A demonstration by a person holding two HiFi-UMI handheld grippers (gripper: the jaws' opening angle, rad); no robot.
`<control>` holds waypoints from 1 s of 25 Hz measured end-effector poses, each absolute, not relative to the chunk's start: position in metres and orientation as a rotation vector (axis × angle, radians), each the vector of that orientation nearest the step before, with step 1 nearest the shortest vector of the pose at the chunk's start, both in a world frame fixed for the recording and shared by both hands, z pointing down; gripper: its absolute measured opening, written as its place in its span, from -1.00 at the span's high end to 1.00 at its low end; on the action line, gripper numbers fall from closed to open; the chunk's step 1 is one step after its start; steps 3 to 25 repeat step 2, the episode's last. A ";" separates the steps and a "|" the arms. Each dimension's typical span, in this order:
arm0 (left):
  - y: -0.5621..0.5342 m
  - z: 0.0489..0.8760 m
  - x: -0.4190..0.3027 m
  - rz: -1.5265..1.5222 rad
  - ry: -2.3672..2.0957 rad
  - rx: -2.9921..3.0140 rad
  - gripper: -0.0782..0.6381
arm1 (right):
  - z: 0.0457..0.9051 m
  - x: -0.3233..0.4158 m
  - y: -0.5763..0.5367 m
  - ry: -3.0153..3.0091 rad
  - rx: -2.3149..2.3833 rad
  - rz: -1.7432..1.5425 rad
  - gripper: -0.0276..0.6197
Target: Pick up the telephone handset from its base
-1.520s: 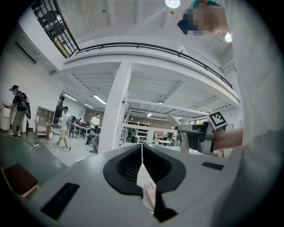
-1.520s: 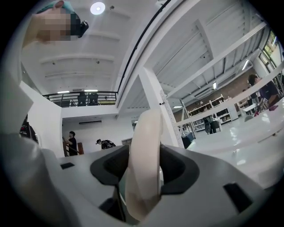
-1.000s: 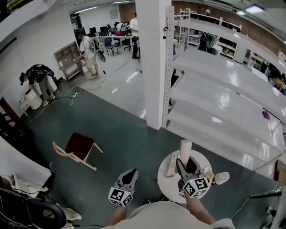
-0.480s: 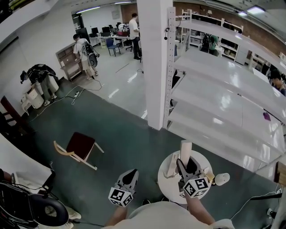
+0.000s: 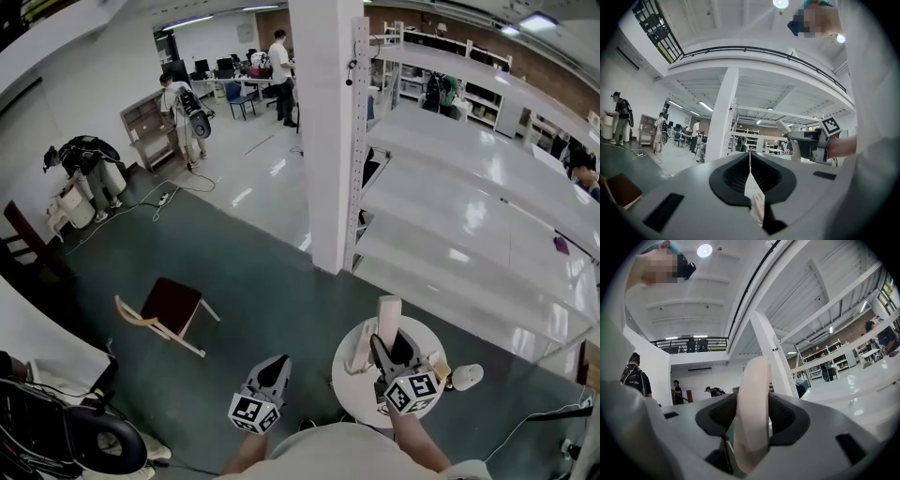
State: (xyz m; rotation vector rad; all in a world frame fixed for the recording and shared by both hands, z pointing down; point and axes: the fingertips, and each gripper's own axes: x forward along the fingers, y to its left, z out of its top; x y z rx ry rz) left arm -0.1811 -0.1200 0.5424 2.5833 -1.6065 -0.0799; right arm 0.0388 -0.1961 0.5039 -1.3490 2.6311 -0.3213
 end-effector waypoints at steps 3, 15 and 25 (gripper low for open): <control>-0.120 0.542 -0.179 -0.080 -1.609 2.586 0.72 | 0.505 0.041 -0.196 2.629 -1.350 -0.327 0.26; -0.120 0.542 -0.179 -0.080 -1.609 2.586 0.72 | 0.505 0.041 -0.196 2.629 -1.350 -0.327 0.26; -0.120 0.542 -0.179 -0.080 -1.609 2.586 0.72 | 0.505 0.041 -0.196 2.629 -1.350 -0.327 0.26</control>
